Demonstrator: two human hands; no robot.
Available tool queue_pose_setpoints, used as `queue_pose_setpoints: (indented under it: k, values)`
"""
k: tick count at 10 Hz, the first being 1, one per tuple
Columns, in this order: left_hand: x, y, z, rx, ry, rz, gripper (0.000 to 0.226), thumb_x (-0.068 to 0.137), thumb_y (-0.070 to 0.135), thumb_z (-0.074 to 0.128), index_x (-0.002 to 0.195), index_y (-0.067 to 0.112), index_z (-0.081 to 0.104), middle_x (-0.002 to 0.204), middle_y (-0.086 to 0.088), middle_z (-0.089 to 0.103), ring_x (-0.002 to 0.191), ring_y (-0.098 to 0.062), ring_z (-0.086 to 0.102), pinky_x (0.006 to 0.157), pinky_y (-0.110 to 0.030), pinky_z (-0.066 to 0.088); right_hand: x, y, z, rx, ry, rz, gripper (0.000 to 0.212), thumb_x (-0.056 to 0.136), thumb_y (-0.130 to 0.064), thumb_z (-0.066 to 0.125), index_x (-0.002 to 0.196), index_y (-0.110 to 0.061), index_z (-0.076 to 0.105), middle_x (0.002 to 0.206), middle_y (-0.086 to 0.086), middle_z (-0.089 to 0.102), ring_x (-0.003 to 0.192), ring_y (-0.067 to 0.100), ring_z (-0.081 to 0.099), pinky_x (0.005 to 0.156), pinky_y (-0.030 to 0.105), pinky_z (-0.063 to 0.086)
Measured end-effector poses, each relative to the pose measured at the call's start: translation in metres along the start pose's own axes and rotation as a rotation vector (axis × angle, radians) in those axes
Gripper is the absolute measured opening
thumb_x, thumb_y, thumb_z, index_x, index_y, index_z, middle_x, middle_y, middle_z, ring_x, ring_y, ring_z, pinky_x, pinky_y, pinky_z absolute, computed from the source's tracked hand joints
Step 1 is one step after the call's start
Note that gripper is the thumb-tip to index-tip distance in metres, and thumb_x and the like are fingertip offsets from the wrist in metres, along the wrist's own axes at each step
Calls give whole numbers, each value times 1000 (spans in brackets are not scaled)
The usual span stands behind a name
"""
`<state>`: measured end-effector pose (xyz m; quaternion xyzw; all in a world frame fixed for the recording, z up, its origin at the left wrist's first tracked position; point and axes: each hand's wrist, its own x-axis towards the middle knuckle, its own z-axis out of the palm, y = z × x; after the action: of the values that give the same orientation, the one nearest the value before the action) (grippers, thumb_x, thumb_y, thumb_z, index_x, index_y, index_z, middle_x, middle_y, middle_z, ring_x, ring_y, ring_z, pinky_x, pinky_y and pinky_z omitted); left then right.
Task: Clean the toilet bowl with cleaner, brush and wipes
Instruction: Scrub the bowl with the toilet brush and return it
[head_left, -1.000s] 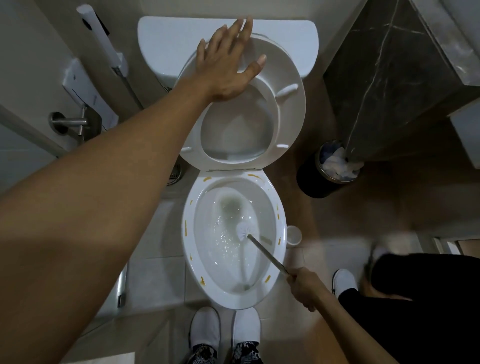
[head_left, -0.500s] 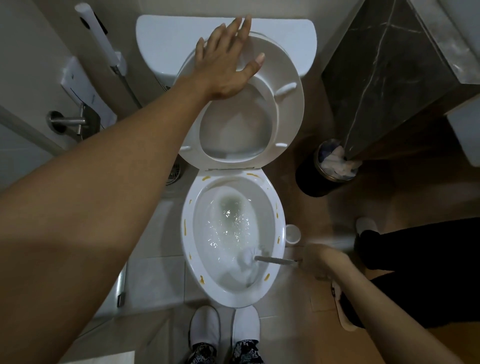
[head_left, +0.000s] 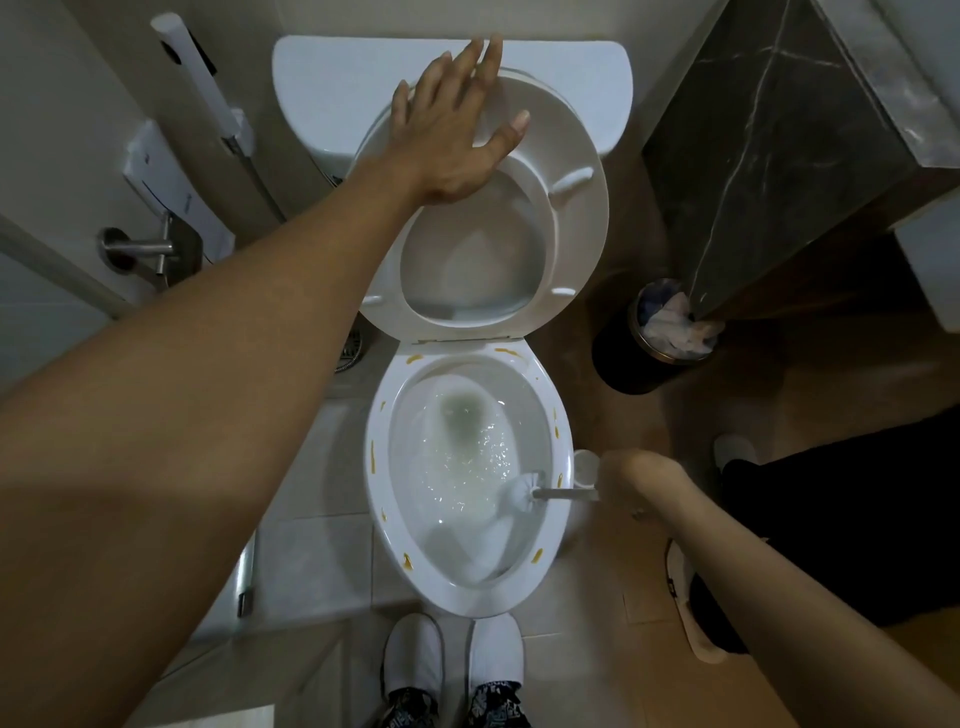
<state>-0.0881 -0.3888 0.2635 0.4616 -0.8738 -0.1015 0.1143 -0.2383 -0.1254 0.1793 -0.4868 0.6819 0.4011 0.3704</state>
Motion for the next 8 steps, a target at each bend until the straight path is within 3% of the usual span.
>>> queue_pose_setpoints:
  k: [1,2,3,4,5,7,8]
  values:
    - [0,0,-1,-1,0,0,72,96,60,20,152,23,-4,160,-3,-5,147,-26,-5,115,-54,-2,5,-2,0,37,-12,-9,31,96,-10,48,125,-5,56,75,-2,42,81,16,51,95,31,48]
    - [0,1,-2,2,-5,-3,71,96,60,20,152,23,-5,160,-3,-5,147,-26,-5,115,-54,-2,24,1,10,134,39,24,32,93,-11,51,125,-7,57,80,0,45,91,20,52,92,31,50]
    - [-1,1,-2,-1,-15,-7,71,96,60,20,152,23,-5,160,-3,-5,147,-26,-5,115,-54,-3,46,2,30,297,176,63,32,91,-14,48,121,-15,57,101,4,59,97,25,60,83,34,51]
    - [-2,2,-2,-8,-10,-9,71,96,59,19,152,23,-6,160,-2,-5,147,-25,-6,115,-53,-4,60,-3,59,545,276,78,31,93,-24,45,121,-21,58,107,5,61,98,26,60,84,37,50]
    - [-2,2,-2,-11,3,-12,71,97,59,20,152,23,-5,160,-1,-4,147,-24,-5,115,-51,-3,66,-18,92,560,260,29,37,99,-33,39,131,-20,54,123,13,57,112,31,57,96,40,48]
    - [-2,3,-1,0,12,-8,70,97,58,21,152,23,-4,160,-2,-3,147,-26,-5,115,-52,-3,50,-51,132,518,162,-63,36,102,-24,31,130,-13,51,122,12,58,113,28,57,90,35,45]
    - [-2,2,-2,-1,9,-7,70,97,57,21,152,22,-4,160,-2,-3,147,-26,-5,115,-52,-3,48,-62,139,554,136,-58,30,100,-19,34,116,-9,57,103,13,55,92,27,52,85,38,45]
